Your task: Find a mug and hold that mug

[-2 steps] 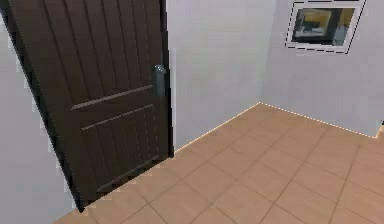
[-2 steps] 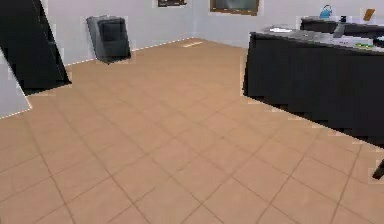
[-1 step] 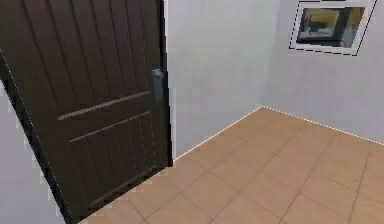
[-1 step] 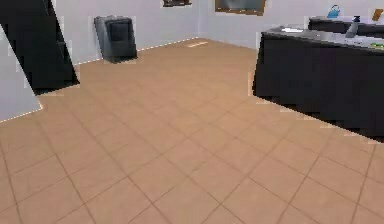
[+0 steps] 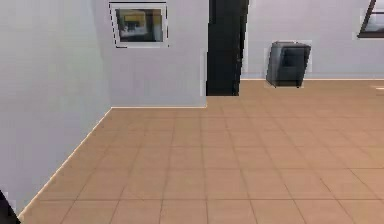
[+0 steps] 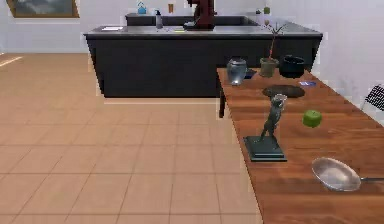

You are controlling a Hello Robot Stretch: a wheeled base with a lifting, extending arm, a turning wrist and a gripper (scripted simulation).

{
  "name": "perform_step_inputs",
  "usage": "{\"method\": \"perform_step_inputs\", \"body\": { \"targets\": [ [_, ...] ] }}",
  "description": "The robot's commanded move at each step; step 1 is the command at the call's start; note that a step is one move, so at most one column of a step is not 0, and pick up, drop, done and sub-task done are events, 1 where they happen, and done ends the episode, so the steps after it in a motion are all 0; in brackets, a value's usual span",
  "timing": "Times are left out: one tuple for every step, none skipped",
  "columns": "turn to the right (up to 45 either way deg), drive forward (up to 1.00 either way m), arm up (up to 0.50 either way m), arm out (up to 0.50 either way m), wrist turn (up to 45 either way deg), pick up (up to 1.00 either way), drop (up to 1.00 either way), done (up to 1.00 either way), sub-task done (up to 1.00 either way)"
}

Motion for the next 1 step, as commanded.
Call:
{"method": "perform_step_inputs", "body": {
  "targets": [
    [42.0, 0.00, 0.00, 0.00, 0.0, 0.00, 0.00, 0.00, 0.00]
  ]
}}
